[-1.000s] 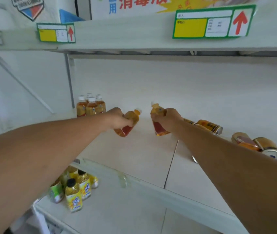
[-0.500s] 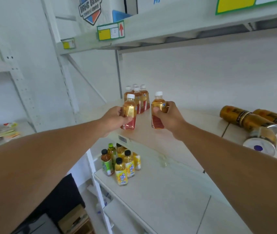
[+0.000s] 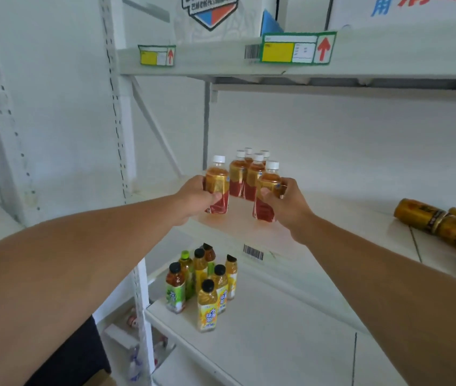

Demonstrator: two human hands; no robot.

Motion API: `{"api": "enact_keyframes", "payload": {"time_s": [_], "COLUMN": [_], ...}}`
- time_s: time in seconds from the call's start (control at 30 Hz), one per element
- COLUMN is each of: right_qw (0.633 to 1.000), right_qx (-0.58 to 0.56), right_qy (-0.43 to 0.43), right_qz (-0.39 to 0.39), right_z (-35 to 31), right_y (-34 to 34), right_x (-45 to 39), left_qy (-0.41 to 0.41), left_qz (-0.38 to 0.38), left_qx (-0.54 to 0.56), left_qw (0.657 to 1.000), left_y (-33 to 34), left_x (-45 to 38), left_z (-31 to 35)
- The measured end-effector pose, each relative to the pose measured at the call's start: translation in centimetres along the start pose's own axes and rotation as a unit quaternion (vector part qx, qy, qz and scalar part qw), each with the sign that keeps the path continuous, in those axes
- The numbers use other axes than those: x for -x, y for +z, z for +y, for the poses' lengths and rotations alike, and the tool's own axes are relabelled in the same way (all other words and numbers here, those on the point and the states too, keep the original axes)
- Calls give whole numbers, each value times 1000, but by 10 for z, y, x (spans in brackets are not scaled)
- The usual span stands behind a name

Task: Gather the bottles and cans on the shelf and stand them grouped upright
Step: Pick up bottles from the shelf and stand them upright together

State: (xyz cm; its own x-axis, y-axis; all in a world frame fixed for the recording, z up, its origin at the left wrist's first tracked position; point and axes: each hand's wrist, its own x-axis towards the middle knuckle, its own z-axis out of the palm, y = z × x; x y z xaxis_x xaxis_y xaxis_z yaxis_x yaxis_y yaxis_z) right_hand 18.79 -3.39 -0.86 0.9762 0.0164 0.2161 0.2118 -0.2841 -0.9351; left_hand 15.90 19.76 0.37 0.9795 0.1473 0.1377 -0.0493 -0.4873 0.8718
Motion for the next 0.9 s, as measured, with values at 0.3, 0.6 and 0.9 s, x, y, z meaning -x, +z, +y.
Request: {"api": "enact_keyframes", "payload": {"time_s": [0.3,0.6,0.9], "right_qw": [999,995,977], "right_qx": [6,41,168], "right_qy": [-13,-24,-38], "right_qz": [48,88,124], "right_z": [-2,13,28], "right_y": [46,63,74], "right_x": [-19,-38,-51], "left_qy": [23,54,89], "left_qz": [-45,-48,-80], "left_qx": [4,4,-35], "left_qw": [999,997,992], "left_y": [-13,3,17], "left_x": [-59,-88,-96], "left_z": [-17,-39,-46]}}
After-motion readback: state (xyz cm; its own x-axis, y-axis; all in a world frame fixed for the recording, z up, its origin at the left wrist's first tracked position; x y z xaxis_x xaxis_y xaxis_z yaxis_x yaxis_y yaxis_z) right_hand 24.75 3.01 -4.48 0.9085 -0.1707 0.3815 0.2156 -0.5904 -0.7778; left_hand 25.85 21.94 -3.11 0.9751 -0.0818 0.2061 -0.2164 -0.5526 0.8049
